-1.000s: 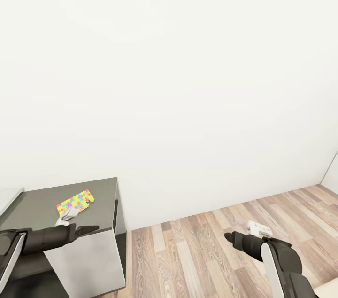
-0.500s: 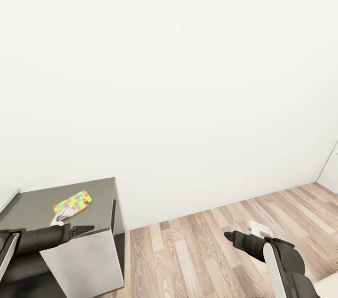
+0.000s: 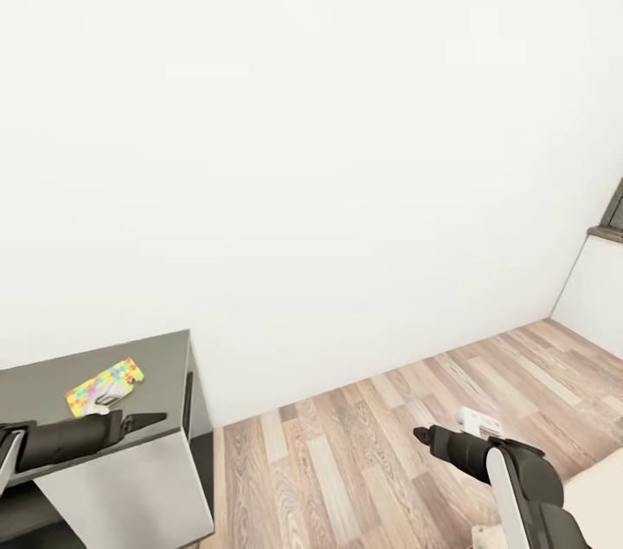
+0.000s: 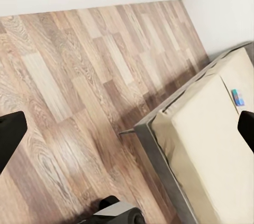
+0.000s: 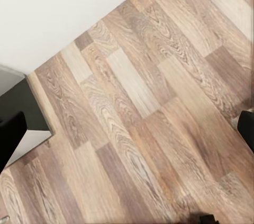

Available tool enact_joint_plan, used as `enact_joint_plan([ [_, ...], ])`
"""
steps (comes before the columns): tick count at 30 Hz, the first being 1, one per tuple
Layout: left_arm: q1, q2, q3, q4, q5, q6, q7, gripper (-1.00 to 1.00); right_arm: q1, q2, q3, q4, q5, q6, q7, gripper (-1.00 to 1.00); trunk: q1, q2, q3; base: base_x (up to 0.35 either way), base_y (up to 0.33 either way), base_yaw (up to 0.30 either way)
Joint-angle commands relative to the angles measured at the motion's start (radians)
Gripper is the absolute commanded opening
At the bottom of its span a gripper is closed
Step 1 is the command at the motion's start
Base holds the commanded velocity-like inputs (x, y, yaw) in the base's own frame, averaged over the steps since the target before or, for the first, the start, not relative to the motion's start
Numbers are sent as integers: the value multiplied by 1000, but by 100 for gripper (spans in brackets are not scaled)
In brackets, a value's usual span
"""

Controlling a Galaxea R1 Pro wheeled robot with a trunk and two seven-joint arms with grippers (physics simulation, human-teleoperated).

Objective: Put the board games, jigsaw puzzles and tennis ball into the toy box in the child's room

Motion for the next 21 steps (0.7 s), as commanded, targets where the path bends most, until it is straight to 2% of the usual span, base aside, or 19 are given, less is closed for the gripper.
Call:
enact_joint_plan([
  [1, -1, 0, 3, 0, 0, 9, -4, 100, -1, 1, -3, -1, 0, 5, 5, 100, 1, -2, -4, 126, 75, -172],
  [12, 1, 3, 10, 0, 1, 9, -4, 100, 0, 2, -4, -1, 0, 4, 6, 100, 1, -2, -16, 163, 61, -153],
  [16, 1, 4, 10, 0, 0, 9, -4, 100, 0, 2, -4, -1, 0, 5, 6, 100, 1, -2, -18, 74, 6, -75],
  [21, 1, 6, 10, 0, 1, 9, -5, 100, -1, 2, -5, -1, -1, 5, 9, 100, 1, -2, -18, 18, 1, -216],
])
